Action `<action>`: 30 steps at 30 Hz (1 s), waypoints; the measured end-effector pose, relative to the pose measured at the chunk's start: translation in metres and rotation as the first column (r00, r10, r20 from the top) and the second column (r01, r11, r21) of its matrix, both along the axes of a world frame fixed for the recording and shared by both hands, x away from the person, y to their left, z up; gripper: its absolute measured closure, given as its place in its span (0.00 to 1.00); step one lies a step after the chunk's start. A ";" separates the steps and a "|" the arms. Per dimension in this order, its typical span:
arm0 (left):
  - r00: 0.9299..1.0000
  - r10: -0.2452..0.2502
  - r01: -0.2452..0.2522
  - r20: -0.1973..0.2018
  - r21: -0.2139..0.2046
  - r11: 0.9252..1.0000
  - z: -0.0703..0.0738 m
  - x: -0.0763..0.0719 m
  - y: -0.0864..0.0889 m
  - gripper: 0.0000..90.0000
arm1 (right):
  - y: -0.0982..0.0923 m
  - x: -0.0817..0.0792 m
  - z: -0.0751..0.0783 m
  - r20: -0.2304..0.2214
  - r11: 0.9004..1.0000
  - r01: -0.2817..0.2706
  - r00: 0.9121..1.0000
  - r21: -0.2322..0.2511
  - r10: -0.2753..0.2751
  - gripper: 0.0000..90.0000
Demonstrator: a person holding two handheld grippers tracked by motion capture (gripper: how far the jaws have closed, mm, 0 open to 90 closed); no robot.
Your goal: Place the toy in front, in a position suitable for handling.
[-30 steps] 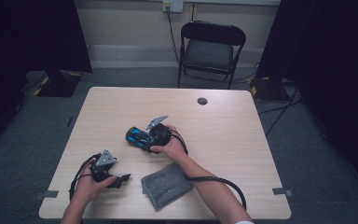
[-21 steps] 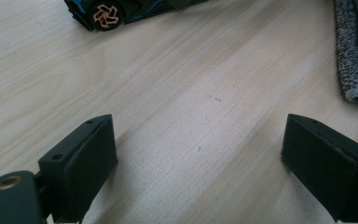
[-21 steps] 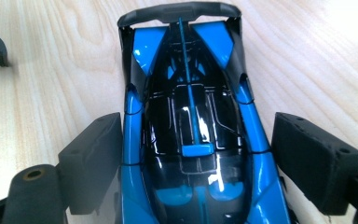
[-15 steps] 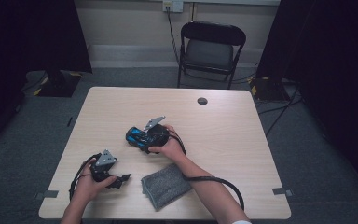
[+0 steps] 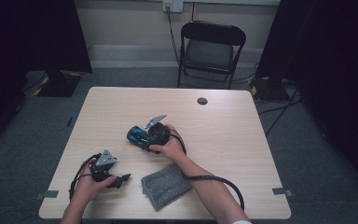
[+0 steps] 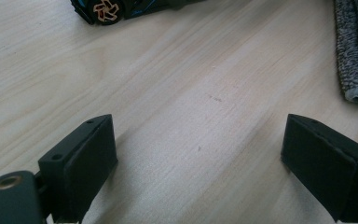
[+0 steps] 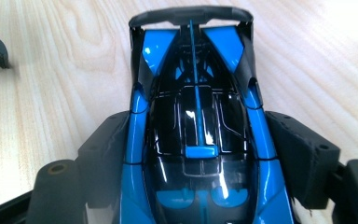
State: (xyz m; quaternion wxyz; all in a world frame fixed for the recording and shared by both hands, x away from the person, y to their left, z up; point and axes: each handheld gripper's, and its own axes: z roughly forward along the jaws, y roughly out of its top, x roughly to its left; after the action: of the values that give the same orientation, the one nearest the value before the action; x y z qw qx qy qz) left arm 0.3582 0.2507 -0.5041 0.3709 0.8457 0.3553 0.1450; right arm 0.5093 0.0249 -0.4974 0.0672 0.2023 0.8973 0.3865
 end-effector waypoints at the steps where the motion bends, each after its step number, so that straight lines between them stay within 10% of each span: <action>1: 1.000 -0.001 0.001 0.000 0.001 1.000 0.000 0.000 0.000 0.11 | 0.000 0.000 0.001 -0.002 1.000 0.001 1.000 -0.001 -0.001 0.29; 30: 1.000 0.000 0.000 0.002 0.001 1.000 0.000 0.000 0.000 0.11 | -0.051 0.012 0.033 0.022 0.996 0.071 0.997 0.045 -0.072 0.30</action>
State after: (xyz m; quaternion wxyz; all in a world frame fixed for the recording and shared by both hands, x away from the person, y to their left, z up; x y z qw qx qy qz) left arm 0.3584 0.2507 -0.5041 0.3707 0.8458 0.3548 0.1461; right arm 0.5218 -0.0266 -0.4648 0.0872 0.2310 0.8799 0.4060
